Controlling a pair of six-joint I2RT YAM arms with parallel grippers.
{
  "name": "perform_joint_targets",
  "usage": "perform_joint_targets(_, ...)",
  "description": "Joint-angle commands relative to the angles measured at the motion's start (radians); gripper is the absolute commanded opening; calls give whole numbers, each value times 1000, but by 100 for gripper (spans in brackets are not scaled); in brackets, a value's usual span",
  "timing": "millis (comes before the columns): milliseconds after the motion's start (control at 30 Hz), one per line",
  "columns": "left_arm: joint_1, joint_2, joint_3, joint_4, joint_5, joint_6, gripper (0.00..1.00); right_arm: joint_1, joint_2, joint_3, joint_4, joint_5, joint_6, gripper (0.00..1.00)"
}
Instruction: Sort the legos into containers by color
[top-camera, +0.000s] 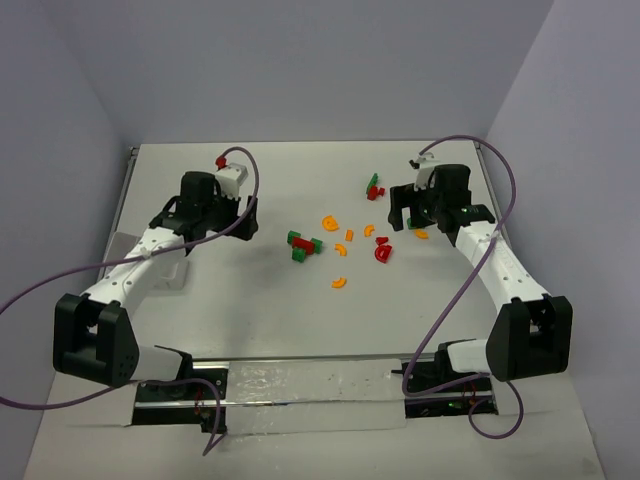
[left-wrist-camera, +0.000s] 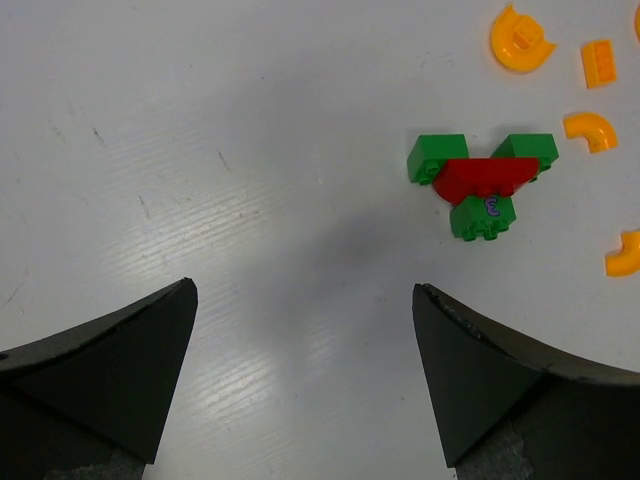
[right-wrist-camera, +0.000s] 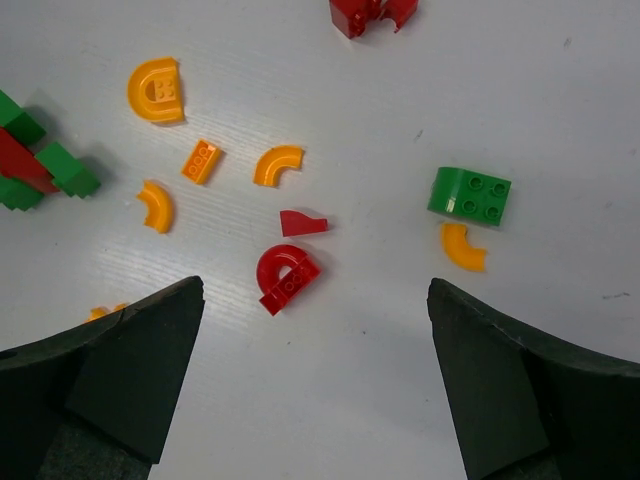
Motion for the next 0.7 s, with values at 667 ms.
perform_joint_targets(667, -428, 181, -103, 203, -298, -237, 82, 3, 41, 40, -2, -11, 3, 100)
